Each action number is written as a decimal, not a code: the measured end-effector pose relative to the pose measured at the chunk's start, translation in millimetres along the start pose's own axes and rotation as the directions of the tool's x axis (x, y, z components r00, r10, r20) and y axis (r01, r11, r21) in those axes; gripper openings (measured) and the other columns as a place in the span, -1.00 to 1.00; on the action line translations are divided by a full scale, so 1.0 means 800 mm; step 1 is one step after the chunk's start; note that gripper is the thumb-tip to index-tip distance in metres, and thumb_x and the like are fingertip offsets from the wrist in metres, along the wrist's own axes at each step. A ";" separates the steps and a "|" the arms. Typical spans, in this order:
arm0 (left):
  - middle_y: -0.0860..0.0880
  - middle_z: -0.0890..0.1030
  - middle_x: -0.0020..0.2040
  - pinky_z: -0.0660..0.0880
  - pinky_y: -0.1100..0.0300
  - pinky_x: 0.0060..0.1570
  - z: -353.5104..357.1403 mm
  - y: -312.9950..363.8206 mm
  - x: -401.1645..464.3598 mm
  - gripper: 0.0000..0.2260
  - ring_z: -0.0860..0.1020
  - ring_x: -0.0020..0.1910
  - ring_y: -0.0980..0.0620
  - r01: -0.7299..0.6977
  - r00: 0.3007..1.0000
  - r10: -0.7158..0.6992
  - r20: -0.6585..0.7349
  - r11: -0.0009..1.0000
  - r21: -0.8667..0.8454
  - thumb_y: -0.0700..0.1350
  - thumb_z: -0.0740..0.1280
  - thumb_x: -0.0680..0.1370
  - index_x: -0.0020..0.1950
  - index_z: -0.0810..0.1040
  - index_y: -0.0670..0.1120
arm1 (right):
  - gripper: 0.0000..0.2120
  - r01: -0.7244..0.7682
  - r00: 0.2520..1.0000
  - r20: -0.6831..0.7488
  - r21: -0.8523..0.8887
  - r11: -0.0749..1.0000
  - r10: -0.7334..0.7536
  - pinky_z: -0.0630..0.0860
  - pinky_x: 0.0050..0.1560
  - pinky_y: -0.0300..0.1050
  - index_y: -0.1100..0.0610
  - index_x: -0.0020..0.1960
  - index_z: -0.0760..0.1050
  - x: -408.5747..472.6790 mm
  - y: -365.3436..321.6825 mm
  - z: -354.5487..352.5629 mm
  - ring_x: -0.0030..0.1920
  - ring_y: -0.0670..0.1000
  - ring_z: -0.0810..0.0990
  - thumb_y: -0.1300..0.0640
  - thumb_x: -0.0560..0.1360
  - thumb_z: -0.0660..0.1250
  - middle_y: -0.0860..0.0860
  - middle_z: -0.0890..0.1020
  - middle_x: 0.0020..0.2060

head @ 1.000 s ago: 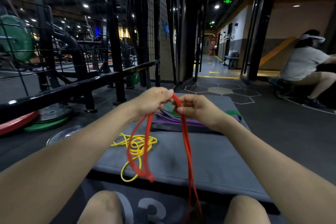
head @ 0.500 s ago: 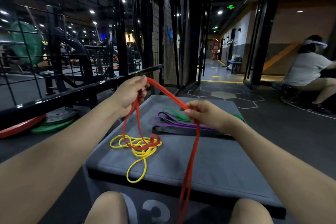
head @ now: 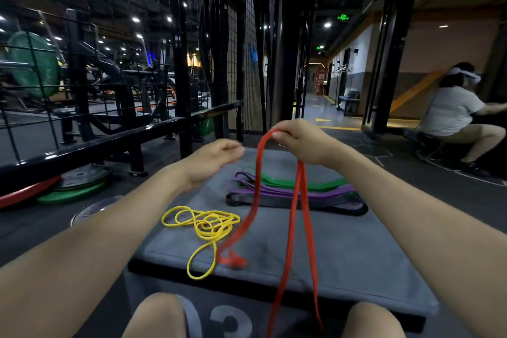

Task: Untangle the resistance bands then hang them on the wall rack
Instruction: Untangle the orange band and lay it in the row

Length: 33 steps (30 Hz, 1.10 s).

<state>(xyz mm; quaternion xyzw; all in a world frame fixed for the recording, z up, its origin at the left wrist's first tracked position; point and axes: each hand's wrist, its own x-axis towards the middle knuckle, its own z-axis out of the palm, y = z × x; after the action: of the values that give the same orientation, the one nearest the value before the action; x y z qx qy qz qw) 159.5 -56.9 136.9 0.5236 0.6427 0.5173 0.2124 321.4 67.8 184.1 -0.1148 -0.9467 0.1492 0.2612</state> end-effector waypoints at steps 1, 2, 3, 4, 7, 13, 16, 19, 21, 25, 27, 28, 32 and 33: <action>-0.04 0.53 0.04 0.43 0.51 -0.17 0.011 0.011 0.004 -0.78 0.49 0.04 0.11 -0.049 0.998 0.050 0.024 0.998 -0.032 -0.15 0.20 0.59 0.20 0.43 -0.18 | -0.75 0.026 1.000 0.003 0.005 1.000 -0.026 0.51 -0.11 0.06 0.26 -0.02 0.54 0.006 -0.005 0.004 -0.20 0.19 0.54 0.15 0.60 0.14 0.23 0.59 -0.21; -0.04 0.54 0.01 0.44 0.48 -0.12 0.022 0.021 0.007 -0.80 0.51 -0.01 0.14 -0.084 0.995 0.088 0.049 0.994 -0.071 -0.16 0.19 0.59 0.19 0.43 -0.17 | -0.75 0.041 0.999 0.001 0.025 0.999 -0.041 0.52 -0.06 0.10 0.28 -0.04 0.55 0.011 -0.010 0.006 -0.17 0.23 0.56 0.17 0.59 0.14 0.25 0.60 -0.19; -0.02 0.55 -0.07 0.46 0.43 -0.10 0.033 0.028 0.008 -0.84 0.53 -0.09 0.16 -0.097 0.992 0.106 0.070 0.988 -0.120 -0.17 0.17 0.60 0.15 0.44 -0.15 | -0.75 0.046 0.999 -0.005 0.038 0.998 -0.046 0.51 -0.06 0.10 0.31 -0.05 0.55 0.014 -0.014 0.005 -0.19 0.22 0.55 0.20 0.58 0.14 0.24 0.59 -0.21; -0.01 0.54 -0.18 0.48 0.37 -0.11 0.040 0.032 0.010 -0.87 0.54 -0.21 0.16 -0.095 0.991 0.110 0.080 0.981 -0.170 -0.17 0.15 0.61 0.09 0.44 -0.16 | -0.76 0.045 0.999 -0.012 0.031 0.998 -0.045 0.49 -0.08 0.06 0.31 -0.05 0.55 0.014 -0.016 0.002 -0.22 0.17 0.53 0.21 0.58 0.14 0.21 0.59 -0.23; 0.01 0.31 -0.39 0.45 0.26 -0.27 0.041 0.035 0.015 -0.81 0.35 -0.46 0.16 -0.096 0.995 0.100 0.023 0.984 -0.152 -0.11 0.11 0.63 -0.05 0.42 -0.18 | -0.80 0.035 0.999 -0.011 -0.041 0.999 -0.035 0.46 -0.08 0.01 0.24 0.02 0.54 0.009 -0.010 -0.008 -0.16 0.12 0.55 0.17 0.57 0.19 0.16 0.61 -0.17; 0.03 0.23 -0.41 0.19 0.41 -0.56 0.020 0.057 0.016 -0.79 0.19 -0.57 0.22 -0.115 0.993 0.104 -0.058 0.967 -0.226 -0.14 0.10 0.64 -0.19 0.33 -0.07 | -0.95 -0.005 0.999 0.047 0.047 0.999 0.003 0.39 -0.28 -0.26 0.12 -0.07 0.47 -0.015 0.009 0.006 -0.34 -0.07 0.41 0.21 0.54 0.24 -0.03 0.44 -0.36; 0.02 0.23 -0.40 0.12 0.41 -0.59 0.002 0.058 0.013 -0.79 0.19 -0.58 0.23 -0.111 0.990 0.083 -0.114 0.956 -0.273 -0.15 0.09 0.64 -0.20 0.32 -0.07 | -0.88 -0.079 0.996 0.058 0.139 0.987 0.072 0.44 -0.25 -0.35 0.23 0.02 0.50 -0.024 0.018 0.005 -0.31 -0.09 0.44 0.22 0.55 0.22 -0.02 0.46 -0.33; 0.02 0.23 -0.40 0.12 0.43 -0.62 -0.012 0.049 0.011 -0.79 0.18 -0.58 0.23 -0.103 0.987 0.062 -0.148 0.953 -0.284 -0.13 0.10 0.64 -0.20 0.34 -0.07 | -0.83 -0.110 0.994 0.003 0.216 0.970 0.112 0.50 -0.15 -0.18 0.30 -0.02 0.50 -0.024 0.020 -0.005 -0.29 -0.05 0.48 0.20 0.56 0.22 0.04 0.46 -0.33; 0.01 0.24 -0.39 0.13 0.42 -0.61 -0.015 0.041 0.008 -0.79 0.18 -0.57 0.22 -0.093 0.988 0.060 -0.139 0.964 -0.247 -0.12 0.09 0.64 -0.20 0.32 -0.07 | -0.84 -0.097 0.993 -0.040 0.231 0.968 0.109 0.49 -0.19 -0.17 0.27 -0.04 0.51 -0.019 0.014 -0.013 -0.32 -0.05 0.47 0.19 0.56 0.22 0.02 0.46 -0.36; 0.00 0.34 -0.34 0.32 0.35 -0.41 -0.017 0.032 -0.002 -0.80 0.31 -0.44 0.16 -0.033 0.999 0.031 -0.020 0.992 -0.118 -0.15 0.11 0.63 -0.20 0.35 -0.06 | -0.85 -0.072 0.989 -0.109 0.208 0.975 0.097 0.36 -0.35 -0.27 0.22 -0.05 0.52 -0.006 -0.002 -0.029 -0.40 -0.07 0.36 0.18 0.57 0.22 -0.01 0.40 -0.41; -0.01 0.40 -0.30 0.44 0.36 -0.32 -0.017 0.034 -0.007 -0.85 0.41 -0.37 0.13 0.010 0.997 0.000 0.080 0.992 -0.128 -0.22 0.15 0.60 -0.16 0.40 -0.09 | -0.85 -0.048 0.993 -0.100 0.190 0.981 0.068 0.31 -0.39 -0.32 0.20 -0.06 0.54 -0.001 -0.011 -0.037 -0.41 -0.09 0.32 0.16 0.56 0.23 0.00 0.38 -0.41; -0.01 0.43 -0.27 0.47 0.39 -0.31 -0.016 0.038 -0.009 -0.88 0.47 -0.36 0.14 0.022 0.992 -0.008 0.126 0.993 -0.113 -0.26 0.18 0.58 -0.13 0.41 -0.10 | -0.86 -0.036 0.996 -0.076 0.176 0.984 0.050 0.31 -0.40 -0.32 0.18 -0.07 0.55 0.001 -0.016 -0.039 -0.41 -0.09 0.32 0.16 0.56 0.24 0.01 0.39 -0.40; 0.00 0.53 -0.20 0.50 0.38 -0.23 0.000 0.060 0.000 -0.91 0.56 -0.25 0.18 -0.016 0.977 0.033 0.210 0.997 -0.081 -0.28 0.26 0.53 -0.02 0.45 -0.11 | -0.87 0.005 1.000 -0.019 0.088 0.996 -0.003 0.43 -0.29 -0.11 0.16 -0.13 0.56 0.011 -0.032 -0.034 -0.34 -0.01 0.42 0.20 0.54 0.26 0.13 0.50 -0.33; 0.00 0.53 -0.20 0.51 0.33 -0.16 0.005 0.067 0.004 -0.95 0.56 -0.21 0.15 -0.027 0.975 0.048 0.216 0.995 -0.099 -0.24 0.26 0.54 -0.03 0.45 -0.12 | -0.87 0.005 1.000 -0.019 0.068 0.998 -0.003 0.48 -0.24 -0.03 0.17 -0.12 0.58 0.014 -0.033 -0.032 -0.31 0.02 0.46 0.20 0.53 0.27 0.16 0.55 -0.30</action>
<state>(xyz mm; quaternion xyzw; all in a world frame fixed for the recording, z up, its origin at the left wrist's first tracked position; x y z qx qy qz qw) 185.9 -56.6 184.0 0.5787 0.5801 0.4906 0.2965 322.1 52.7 219.4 -0.1053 -0.9388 0.1797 0.2743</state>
